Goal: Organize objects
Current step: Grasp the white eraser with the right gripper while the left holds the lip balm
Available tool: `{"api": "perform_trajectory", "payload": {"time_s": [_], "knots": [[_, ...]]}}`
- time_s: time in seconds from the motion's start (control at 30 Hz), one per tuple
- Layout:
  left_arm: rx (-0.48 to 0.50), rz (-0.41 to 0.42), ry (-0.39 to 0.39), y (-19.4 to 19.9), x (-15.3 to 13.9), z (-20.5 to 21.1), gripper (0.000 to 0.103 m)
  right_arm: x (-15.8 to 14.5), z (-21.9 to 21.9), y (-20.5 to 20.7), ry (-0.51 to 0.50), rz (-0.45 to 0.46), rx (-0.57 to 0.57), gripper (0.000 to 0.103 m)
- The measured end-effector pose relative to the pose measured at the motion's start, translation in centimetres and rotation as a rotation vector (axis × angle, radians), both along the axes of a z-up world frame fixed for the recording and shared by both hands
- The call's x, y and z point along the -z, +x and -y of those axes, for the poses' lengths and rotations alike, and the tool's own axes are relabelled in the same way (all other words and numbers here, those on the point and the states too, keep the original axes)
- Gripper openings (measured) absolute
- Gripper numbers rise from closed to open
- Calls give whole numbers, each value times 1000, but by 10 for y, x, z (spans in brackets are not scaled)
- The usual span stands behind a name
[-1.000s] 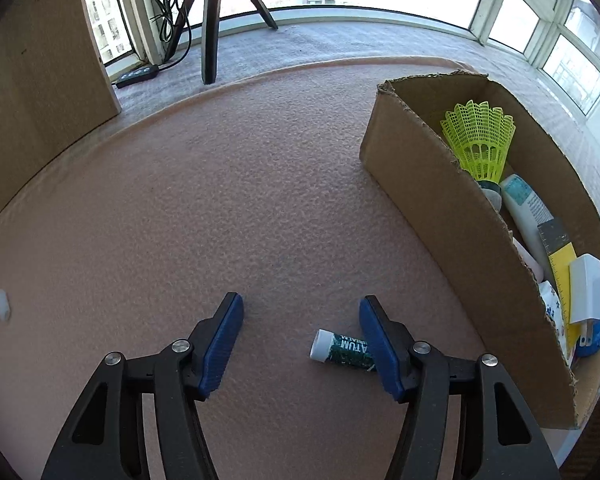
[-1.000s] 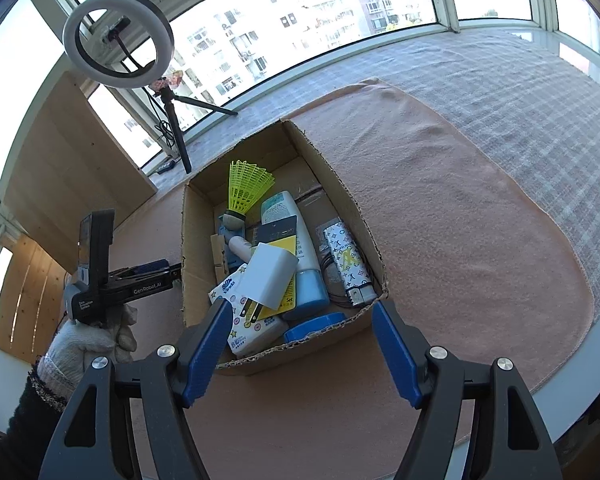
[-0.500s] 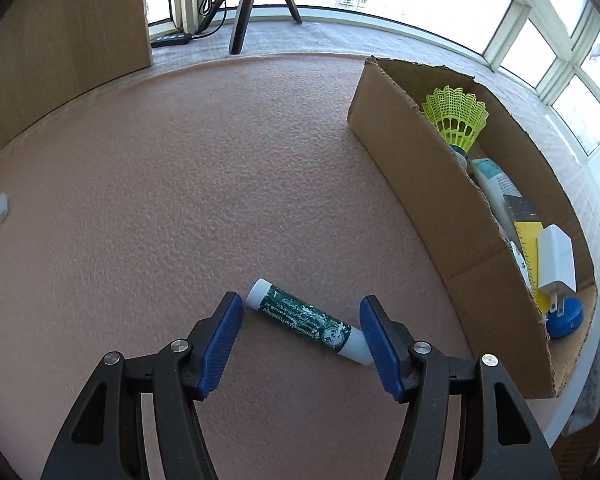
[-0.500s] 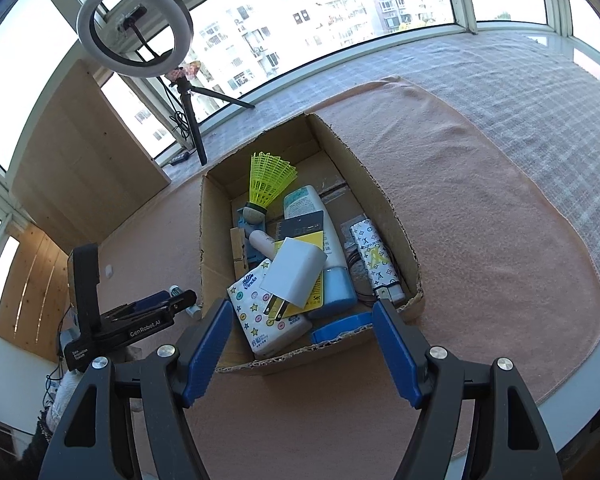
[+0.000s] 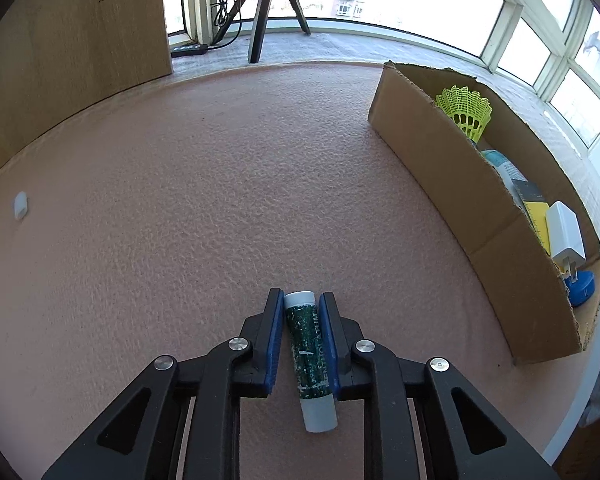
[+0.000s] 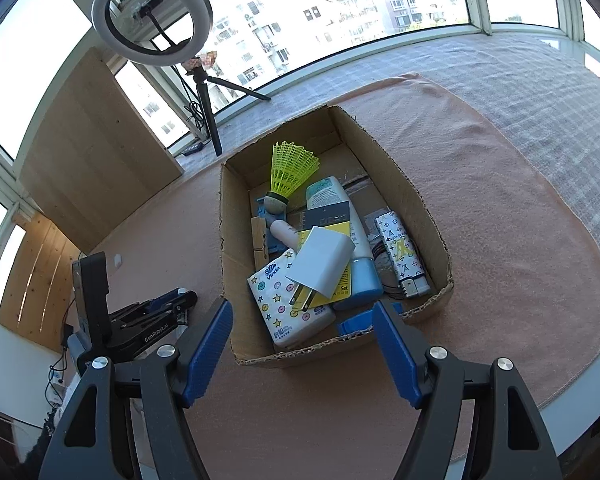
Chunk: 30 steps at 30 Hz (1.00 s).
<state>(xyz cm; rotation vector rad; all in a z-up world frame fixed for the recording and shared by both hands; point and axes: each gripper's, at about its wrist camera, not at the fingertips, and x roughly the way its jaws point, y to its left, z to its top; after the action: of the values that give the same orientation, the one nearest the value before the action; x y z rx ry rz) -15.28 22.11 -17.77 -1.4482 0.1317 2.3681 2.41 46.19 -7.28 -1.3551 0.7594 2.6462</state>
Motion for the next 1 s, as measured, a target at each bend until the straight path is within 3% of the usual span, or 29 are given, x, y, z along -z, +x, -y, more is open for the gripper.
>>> {"api": "perform_trajectory", "payload": {"time_s": [0.23, 0.5, 0.57, 0.6, 0.63, 0.67, 0.8, 0.9, 1.0], "knots": [[-39, 6, 12, 12, -1, 48, 16, -1, 41, -22, 4, -3, -98, 69], [-169, 4, -32, 9, -4, 131, 18, 0, 101, -51, 3, -9, -230, 69], [-196, 21, -26, 9, -4, 149, 34, 1, 114, -57, -3, -6, -259, 69], [-211, 28, -15, 10, -4, 156, 53, 2, 121, -60, -2, -4, -274, 69], [-226, 26, -5, 14, -5, 163, 66, 2, 127, -63, 1, -2, -288, 69], [-233, 24, 4, 18, -5, 167, 66, 2, 133, -65, 4, -1, -302, 69], [-241, 12, 17, 28, 1, 174, 62, 2, 154, -78, 24, 1, -353, 69], [-280, -10, 0, 28, 0, 182, 36, -1, 172, -96, 42, -6, -392, 69], [-298, -11, 10, 25, 1, 197, 22, -3, 196, -118, 55, -8, -446, 69]]}}
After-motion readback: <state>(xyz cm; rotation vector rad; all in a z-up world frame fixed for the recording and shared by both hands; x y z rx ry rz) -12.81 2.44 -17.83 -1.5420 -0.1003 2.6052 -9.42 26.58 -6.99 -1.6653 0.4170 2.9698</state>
